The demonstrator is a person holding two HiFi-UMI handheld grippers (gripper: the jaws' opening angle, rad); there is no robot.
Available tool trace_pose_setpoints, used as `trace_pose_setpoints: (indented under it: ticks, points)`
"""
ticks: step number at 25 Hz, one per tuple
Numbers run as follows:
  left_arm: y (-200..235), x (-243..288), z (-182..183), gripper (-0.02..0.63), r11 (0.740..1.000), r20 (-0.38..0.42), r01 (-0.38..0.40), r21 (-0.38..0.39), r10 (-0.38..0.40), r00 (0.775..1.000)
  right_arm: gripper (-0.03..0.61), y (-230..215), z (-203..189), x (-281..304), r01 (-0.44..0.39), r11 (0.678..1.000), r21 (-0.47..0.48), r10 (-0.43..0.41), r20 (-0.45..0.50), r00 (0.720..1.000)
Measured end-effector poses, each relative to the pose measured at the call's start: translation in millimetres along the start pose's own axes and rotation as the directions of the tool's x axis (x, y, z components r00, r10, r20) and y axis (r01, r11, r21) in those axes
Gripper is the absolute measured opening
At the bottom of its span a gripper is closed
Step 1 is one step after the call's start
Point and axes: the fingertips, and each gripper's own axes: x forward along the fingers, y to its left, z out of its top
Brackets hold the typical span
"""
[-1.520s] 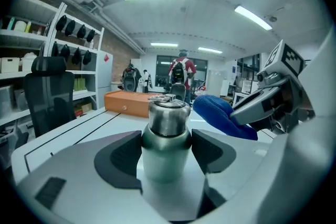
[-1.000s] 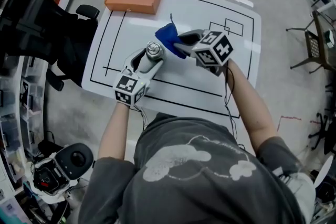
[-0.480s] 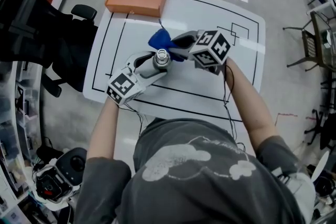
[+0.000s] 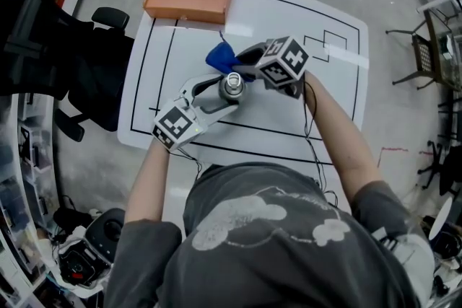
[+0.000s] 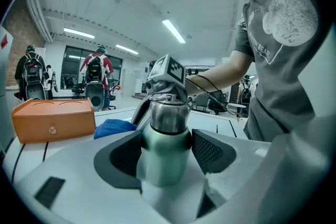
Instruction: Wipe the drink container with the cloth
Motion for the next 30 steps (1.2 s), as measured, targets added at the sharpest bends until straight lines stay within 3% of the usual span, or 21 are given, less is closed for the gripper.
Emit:
trace_pose_setpoints:
  ticks: [7, 13, 19, 23, 30]
  points:
    - [2, -2, -1, 0.298, 1.000, 0.041, -0.001, -0.009, 0.001, 0.999, 0.081, -11, -14, 21, 0.059, 0.998, -0.003, -0.059, -0.075, 0.995]
    - [-1, -2, -2, 0.298, 0.999, 0.055, -0.034, -0.022, 0.035, 0.998, 0.083, -11, -16, 19, 0.098, 0.995, 0.032, -0.096, -0.054, 0.994]
    - [-3, -5, -2, 0.298, 0.983, 0.040, -0.168, -0.069, 0.171, 0.984, 0.084, -18, -16, -2, 0.178, 0.983, 0.048, -0.179, 0.030, 0.983]
    - [-5, -16, 4, 0.298, 0.943, 0.071, -0.300, -0.142, 0.312, 0.947, 0.084, -16, -21, -22, 0.230, 0.972, 0.048, -0.234, 0.093, 0.968]
    - [-32, -29, 11, 0.298, 0.838, 0.069, -0.499, -0.222, 0.524, 0.849, 0.086, 1, -38, -70, 0.290, 0.956, 0.053, -0.295, 0.170, 0.940]
